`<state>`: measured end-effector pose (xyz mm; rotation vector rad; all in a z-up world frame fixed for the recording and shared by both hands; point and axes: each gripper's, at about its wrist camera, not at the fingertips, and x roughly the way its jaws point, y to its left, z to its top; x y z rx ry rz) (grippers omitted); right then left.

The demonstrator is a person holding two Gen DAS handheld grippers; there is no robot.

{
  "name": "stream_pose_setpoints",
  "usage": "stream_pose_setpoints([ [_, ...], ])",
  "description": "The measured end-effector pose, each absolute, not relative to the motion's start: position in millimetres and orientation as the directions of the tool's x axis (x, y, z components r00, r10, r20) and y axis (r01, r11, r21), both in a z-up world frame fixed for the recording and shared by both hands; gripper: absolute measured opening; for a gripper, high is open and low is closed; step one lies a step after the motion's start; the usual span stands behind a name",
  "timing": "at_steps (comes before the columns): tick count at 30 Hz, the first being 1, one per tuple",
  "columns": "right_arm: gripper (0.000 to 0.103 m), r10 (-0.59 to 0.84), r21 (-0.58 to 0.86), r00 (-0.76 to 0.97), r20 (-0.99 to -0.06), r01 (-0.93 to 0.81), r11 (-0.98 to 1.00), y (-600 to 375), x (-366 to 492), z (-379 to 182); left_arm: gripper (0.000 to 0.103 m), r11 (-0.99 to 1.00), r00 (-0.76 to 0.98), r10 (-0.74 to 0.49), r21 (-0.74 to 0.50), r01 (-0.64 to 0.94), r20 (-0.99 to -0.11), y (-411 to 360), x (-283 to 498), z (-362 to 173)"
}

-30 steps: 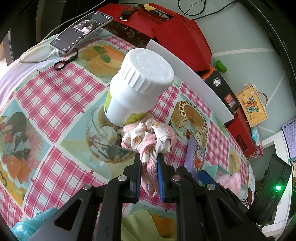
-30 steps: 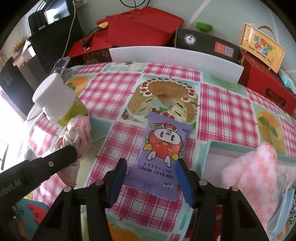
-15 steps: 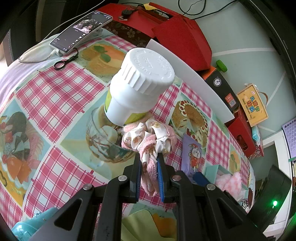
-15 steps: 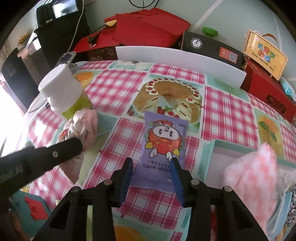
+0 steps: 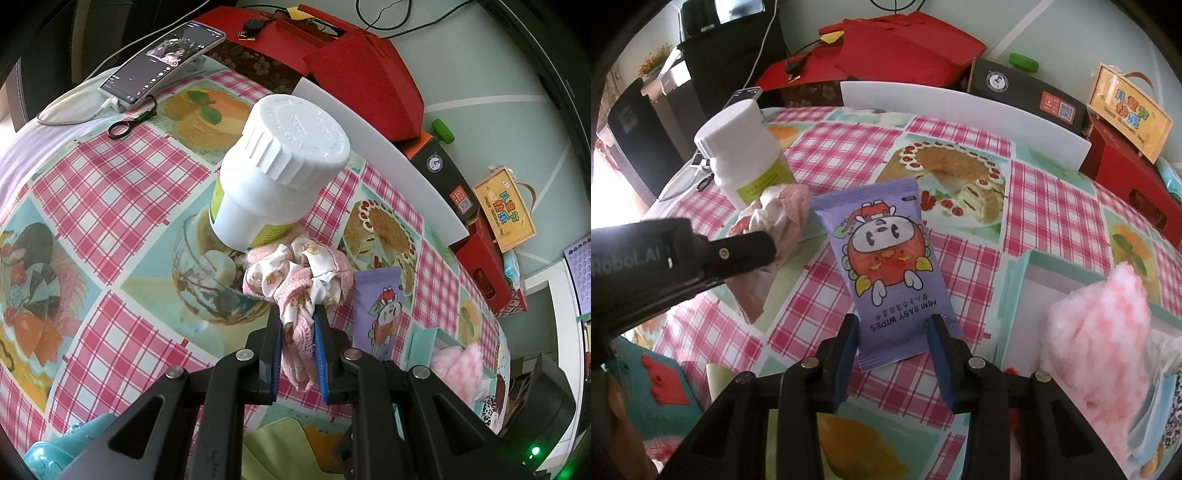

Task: Organize soft objects
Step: 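Close the right tool on the purple baby wipes pack while the left tool holds the scrunchie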

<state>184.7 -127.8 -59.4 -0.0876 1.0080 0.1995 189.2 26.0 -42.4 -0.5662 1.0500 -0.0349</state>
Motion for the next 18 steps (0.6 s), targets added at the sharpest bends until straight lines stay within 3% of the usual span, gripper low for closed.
stream_pose_setpoints([
  [4, 0.045, 0.103, -0.006, 0.53, -0.842, -0.201, 0.98, -128.3, 189.5, -57.4, 0.016, 0.856, 0.511, -0.291, -0.458, -0.238, -0.809, 25.8, 189.2, -42.2],
  [6, 0.056, 0.098, -0.014, 0.542, -0.834, -0.198, 0.98, -129.3, 189.6, -54.2, 0.016, 0.856, 0.511, -0.29, -0.458, -0.24, -0.809, 26.4, 188.9, -42.3],
  [7, 0.068, 0.093, -0.019, 0.551, -0.829, -0.194, 0.981, -129.6, 190.6, -52.2, 0.016, 0.855, 0.512, -0.29, -0.459, -0.241, -0.809, 27.0, 188.6, -42.2],
  [18, 0.07, 0.088, -0.027, 0.506, -0.858, -0.215, 0.976, -126.3, 212.5, -58.4, 0.016, 0.855, 0.511, -0.29, -0.459, -0.24, -0.809, 26.8, 189.0, -42.4],
])
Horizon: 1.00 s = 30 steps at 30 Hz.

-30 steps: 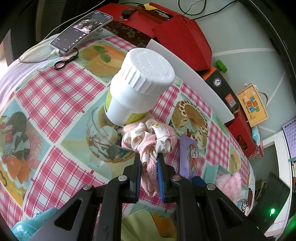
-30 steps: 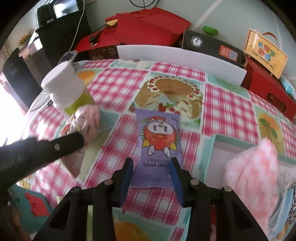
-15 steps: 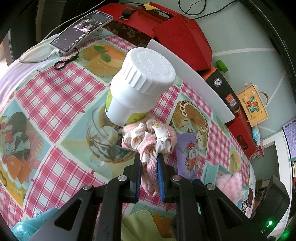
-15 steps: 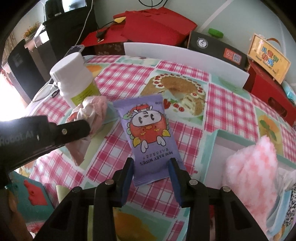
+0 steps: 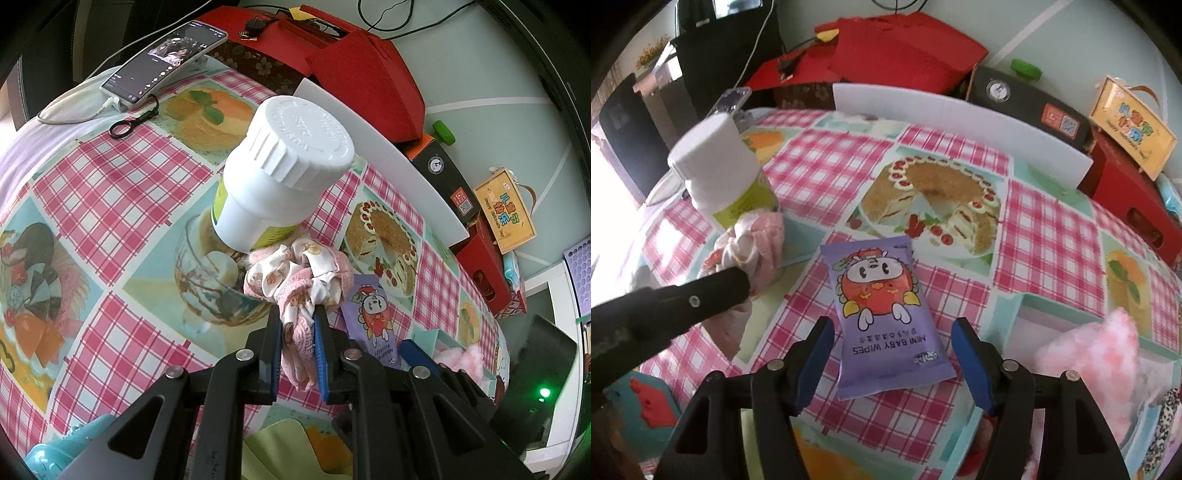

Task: Organize soft objects
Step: 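Close the right tool on the purple baby wipes pack while the left tool holds the scrunchie, then carry the wipes pack with the right tool while the left tool carries the scrunchie over the tray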

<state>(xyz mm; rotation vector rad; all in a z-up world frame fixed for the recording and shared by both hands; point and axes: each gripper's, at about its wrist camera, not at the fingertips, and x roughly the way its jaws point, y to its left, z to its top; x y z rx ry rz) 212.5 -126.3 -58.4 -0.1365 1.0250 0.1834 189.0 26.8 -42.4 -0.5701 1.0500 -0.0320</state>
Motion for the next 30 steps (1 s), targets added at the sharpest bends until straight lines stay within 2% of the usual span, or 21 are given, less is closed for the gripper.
stream_pose_setpoints([
  [6, 0.068, 0.061, -0.052, 0.493, -0.868, -0.214, 0.975, -124.3, 214.7, -61.8, 0.016, 0.856, 0.51, -0.29, -0.458, -0.24, -0.81, 26.9, 189.1, -42.7],
  [8, 0.058, 0.073, -0.044, 0.491, -0.868, -0.222, 0.974, -123.9, 212.9, -61.6, 0.016, 0.856, 0.51, -0.29, -0.458, -0.241, -0.81, 26.8, 189.2, -42.7],
  [11, 0.056, 0.078, -0.04, 0.497, -0.864, -0.222, 0.974, -123.7, 207.1, -61.8, 0.016, 0.856, 0.51, -0.29, -0.458, -0.241, -0.81, 26.8, 189.4, -42.8],
  [30, 0.056, 0.076, 0.015, 0.617, -0.783, -0.105, 0.994, -157.7, 148.0, -12.6, 0.016, 0.864, 0.514, -0.287, -0.45, -0.227, -0.809, 21.0, 187.8, -37.1],
])
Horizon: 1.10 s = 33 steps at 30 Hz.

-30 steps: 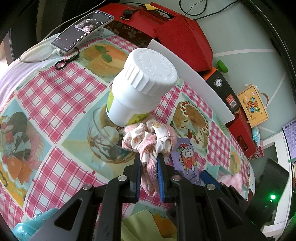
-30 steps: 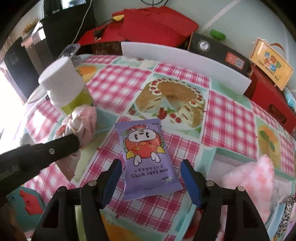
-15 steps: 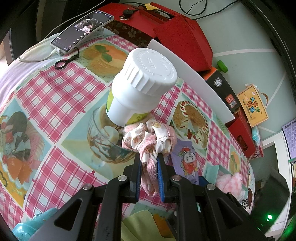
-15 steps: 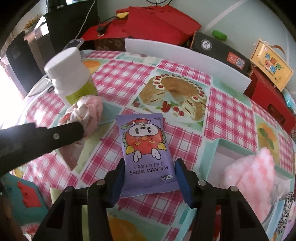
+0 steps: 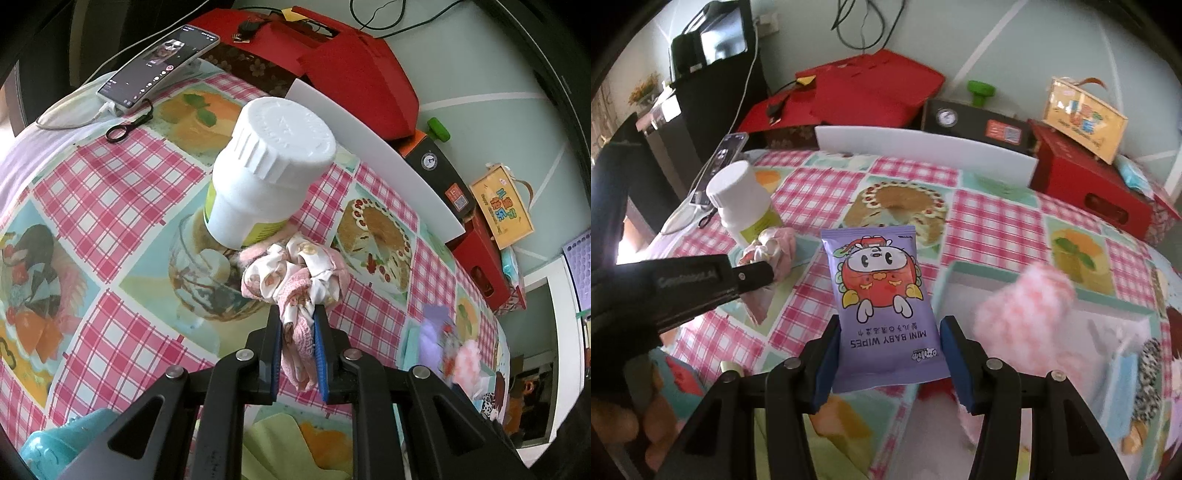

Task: Organize soft objects
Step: 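Carry the wipes pack with the right tool while the left tool carries the scrunchie over the tray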

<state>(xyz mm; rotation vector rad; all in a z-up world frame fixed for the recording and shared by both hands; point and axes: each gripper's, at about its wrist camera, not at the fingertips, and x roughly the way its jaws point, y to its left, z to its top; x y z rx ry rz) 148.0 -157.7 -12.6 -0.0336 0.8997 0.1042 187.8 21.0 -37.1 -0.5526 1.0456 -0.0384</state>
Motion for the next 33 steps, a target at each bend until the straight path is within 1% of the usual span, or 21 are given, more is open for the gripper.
stream_pose_setpoints([
  [6, 0.056, 0.061, 0.05, 0.645, -0.762, -0.035, 0.998, -183.3, 125.5, 1.4, 0.016, 0.871, 0.535, -0.295, -0.453, -0.189, -0.791, 12.0, 182.9, -23.4],
  [12, 0.056, 0.014, 0.069, 0.657, -0.754, 0.058, 0.996, -218.6, 100.7, 9.5, 0.016, 0.892, 0.559, -0.318, -0.442, -0.099, -0.766, -16.2, 173.4, -2.7],
  [18, 0.056, -0.054, 0.093, 0.648, -0.76, 0.19, 0.977, -269.0, 73.9, 11.5, 0.016, 0.907, 0.56, -0.34, -0.421, -0.017, -0.756, -41.4, 161.8, 9.8],
  [24, 0.056, -0.124, 0.104, 0.621, -0.774, 0.318, 0.942, -323.8, 50.0, 8.7, 0.016, 0.918, 0.544, -0.369, -0.387, 0.087, -0.753, -77.9, 153.2, 19.9],
  [27, 0.056, -0.145, 0.104, 0.61, -0.779, 0.355, 0.929, -344.2, 40.8, 7.0, 0.016, 0.919, 0.529, -0.383, -0.372, 0.132, -0.757, -95.5, 147.8, 21.4],
  [30, 0.056, -0.165, 0.105, 0.598, -0.785, 0.39, 0.915, -361.1, 33.9, 6.1, 0.016, 0.927, 0.515, -0.375, -0.33, 0.181, -0.771, -117.3, 140.4, 22.3],
  [33, 0.056, -0.16, 0.124, 0.598, -0.785, 0.404, 0.906, -371.8, 27.3, 7.5, 0.016, 0.916, 0.49, -0.396, -0.304, 0.26, -0.776, -144.4, 129.3, 25.1],
])
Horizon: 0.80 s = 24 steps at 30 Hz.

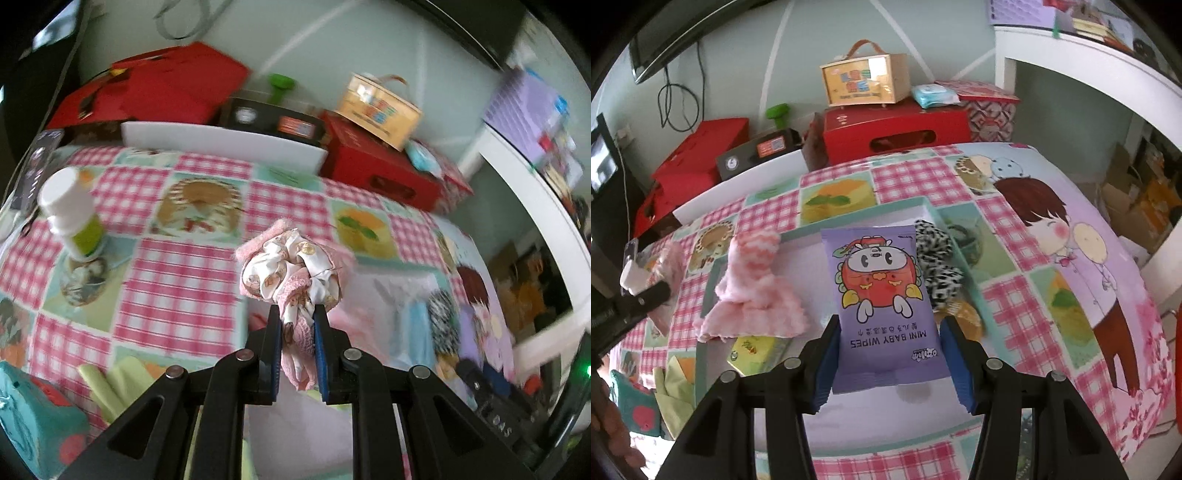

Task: Organize soft objects
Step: 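Carry the wipes pack with the right tool while the left tool carries the scrunchie over the tray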

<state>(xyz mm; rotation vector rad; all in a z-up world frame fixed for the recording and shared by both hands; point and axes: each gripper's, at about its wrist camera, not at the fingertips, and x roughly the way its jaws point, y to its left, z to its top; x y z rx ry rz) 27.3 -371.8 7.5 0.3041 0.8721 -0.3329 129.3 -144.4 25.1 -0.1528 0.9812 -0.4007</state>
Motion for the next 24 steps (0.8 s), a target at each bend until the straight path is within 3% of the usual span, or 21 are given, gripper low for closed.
stream_pose_setpoints([
  [7, 0.056, -0.142, 0.12, 0.581, -0.801, 0.389, 0.914, -378.6, 21.1, 7.4, 0.016, 0.893, 0.411, -0.406, -0.258, 0.369, -0.817, -189.2, 106.0, 15.1],
  [20, 0.057, -0.049, 0.141, 0.478, -0.877, 0.354, 0.925, -375.4, 27.0, -28.2, 0.017, 0.901, 0.299, -0.289, -0.153, 0.406, -0.909, -210.3, 82.3, -22.1],
  [22, 0.057, -0.048, 0.14, 0.476, -0.878, 0.352, 0.925, -374.5, 26.5, -26.9, 0.02, 0.901, 0.292, -0.283, -0.148, 0.409, -0.914, -209.5, 78.3, -20.7],
  [24, 0.058, -0.045, 0.141, 0.476, -0.879, 0.348, 0.927, -374.0, 26.2, -25.3, 0.034, 0.902, 0.285, -0.284, -0.153, 0.405, -0.916, -207.2, 76.0, -19.3],
])
